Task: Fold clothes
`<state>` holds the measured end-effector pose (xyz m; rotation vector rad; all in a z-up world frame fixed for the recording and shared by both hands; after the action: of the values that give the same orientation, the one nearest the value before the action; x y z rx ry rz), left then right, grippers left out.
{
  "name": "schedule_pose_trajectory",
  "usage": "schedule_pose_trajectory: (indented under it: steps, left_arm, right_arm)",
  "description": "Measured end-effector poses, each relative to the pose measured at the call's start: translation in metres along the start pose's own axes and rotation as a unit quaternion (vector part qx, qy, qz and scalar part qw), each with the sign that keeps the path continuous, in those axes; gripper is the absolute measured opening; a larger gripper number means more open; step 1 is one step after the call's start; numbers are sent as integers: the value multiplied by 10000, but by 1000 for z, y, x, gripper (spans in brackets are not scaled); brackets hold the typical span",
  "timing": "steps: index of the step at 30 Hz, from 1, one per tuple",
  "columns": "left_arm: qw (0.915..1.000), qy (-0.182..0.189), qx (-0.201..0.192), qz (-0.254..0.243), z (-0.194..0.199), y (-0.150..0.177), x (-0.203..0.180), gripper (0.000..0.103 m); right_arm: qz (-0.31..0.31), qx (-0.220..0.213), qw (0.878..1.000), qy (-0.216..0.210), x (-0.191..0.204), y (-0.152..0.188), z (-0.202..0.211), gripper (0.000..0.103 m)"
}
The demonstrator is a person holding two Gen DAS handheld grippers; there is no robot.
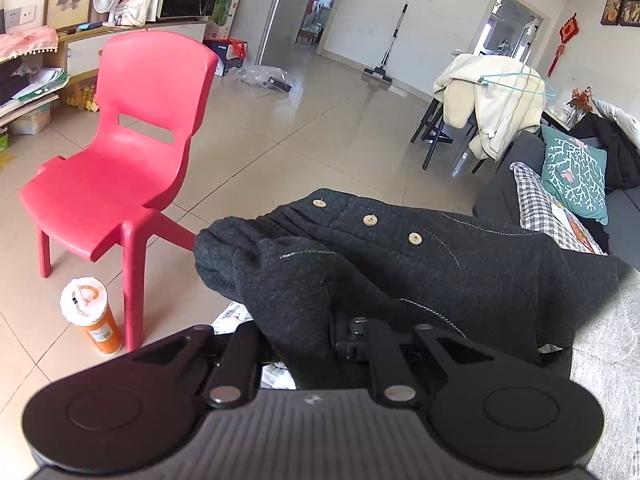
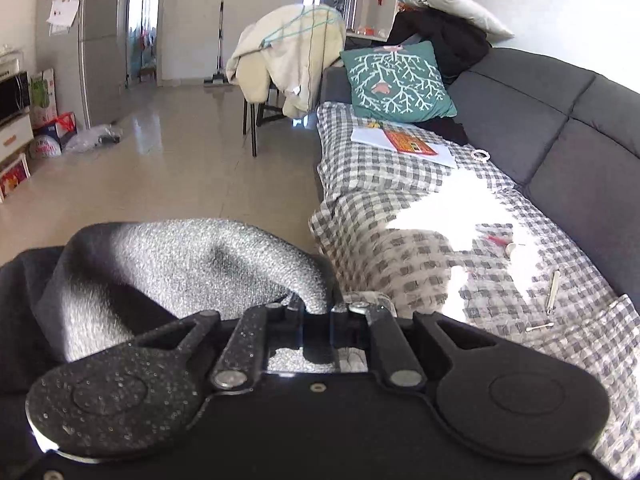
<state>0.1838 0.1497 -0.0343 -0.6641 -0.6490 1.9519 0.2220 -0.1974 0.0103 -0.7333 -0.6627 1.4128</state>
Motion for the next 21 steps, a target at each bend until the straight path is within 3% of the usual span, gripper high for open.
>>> schedule_pose_trajectory:
  steps: [3, 6, 11, 19, 21]
  left_arm:
    - [9997, 99, 156, -144, -3, 2, -4, 22]
    - [9989, 264, 297, -243, -2, 4, -8, 48]
    - [9983, 377, 324, -297, -2, 7, -8, 52]
    - [9972, 547, 463, -203, -4, 8, 2, 53]
    - [9965, 628, 520, -163, -3, 9, 4, 60]
  right_arm:
    - [-169, 22, 9998, -48, -5, 11, 6, 30]
    - [-247, 58, 9995, -187, -14, 25, 23, 39]
    - [34, 152, 9990, -416, -20, 59, 67, 51]
    - [371, 501, 9944, -855, -35, 125, 134, 56]
    - [269, 580, 9933, -960, -44, 140, 144, 57]
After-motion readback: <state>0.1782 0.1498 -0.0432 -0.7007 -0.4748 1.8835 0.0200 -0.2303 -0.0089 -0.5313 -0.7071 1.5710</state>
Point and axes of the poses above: each gripper's, at about its wrist camera, not at the fingertips, and z roughly against the way its jaws point, x to its left, y to its underside, the point moved 5 cm from there along -z, roughly the way its jaws point, and after that the axes turned 7 degrees about -y, right-handed, at the moved point
